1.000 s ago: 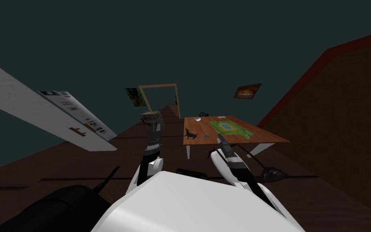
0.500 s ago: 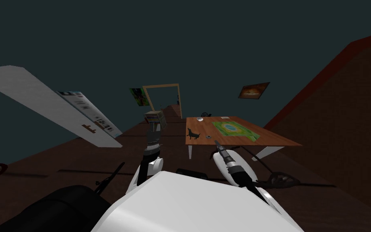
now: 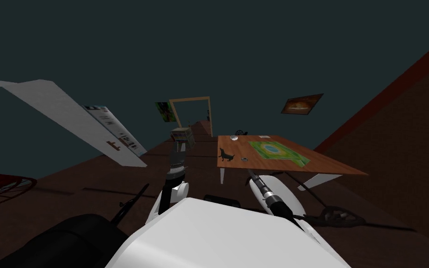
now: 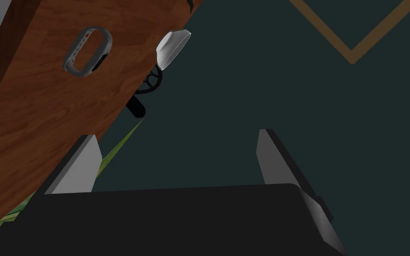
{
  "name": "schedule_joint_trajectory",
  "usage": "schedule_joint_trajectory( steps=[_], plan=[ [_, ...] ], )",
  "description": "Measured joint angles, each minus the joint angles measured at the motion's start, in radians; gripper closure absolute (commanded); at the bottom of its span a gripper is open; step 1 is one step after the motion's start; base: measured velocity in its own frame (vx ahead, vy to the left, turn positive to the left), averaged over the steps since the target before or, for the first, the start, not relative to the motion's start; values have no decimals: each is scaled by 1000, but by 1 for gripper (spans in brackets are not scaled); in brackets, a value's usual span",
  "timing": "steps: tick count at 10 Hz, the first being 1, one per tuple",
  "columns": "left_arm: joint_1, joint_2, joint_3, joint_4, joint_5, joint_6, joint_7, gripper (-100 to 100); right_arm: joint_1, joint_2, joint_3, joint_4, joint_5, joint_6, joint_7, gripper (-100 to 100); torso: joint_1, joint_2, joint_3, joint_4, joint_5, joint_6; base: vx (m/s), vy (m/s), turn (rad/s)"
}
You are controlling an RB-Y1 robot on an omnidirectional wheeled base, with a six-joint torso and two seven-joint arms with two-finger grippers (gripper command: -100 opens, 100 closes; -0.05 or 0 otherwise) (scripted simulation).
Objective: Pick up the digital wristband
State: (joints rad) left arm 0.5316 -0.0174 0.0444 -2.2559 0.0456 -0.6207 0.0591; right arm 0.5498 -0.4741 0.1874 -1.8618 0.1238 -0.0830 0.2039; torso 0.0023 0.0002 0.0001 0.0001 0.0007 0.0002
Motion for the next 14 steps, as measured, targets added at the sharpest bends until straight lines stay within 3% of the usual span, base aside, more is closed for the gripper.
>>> schedule_joint_trajectory(
  steps=[1,4,8,12,13,14],
  plan=[
    [0,0,0,0,0,0,0,0,-9,-39,1,40,3,8,15,-100,0,0,0,0,0,0,3,36,76],
    [0,0,0,0,0,0,0,0,-18,-63,23,129,38,48,82,-100,0,-1,0,0,0,0,14,43,126],
    [0,0,0,0,0,0,0,0,-35,-150,46,225,68,129,164,-100,0,-1,0,0,0,0,13,47,123],
    [0,0,0,0,0,0,0,0,-89,-208,82,408,126,187,268,-100,2,-2,-1,0,0,0,25,56,153],
    [0,0,0,0,0,0,0,0,-84,-220,83,431,138,200,297,-100,1,-2,-1,0,0,0,35,61,198],
    [0,0,0,0,0,0,0,0,-108,-250,105,466,141,234,324,-100,1,-2,-1,0,0,-1,32,38,89]
  ],
)
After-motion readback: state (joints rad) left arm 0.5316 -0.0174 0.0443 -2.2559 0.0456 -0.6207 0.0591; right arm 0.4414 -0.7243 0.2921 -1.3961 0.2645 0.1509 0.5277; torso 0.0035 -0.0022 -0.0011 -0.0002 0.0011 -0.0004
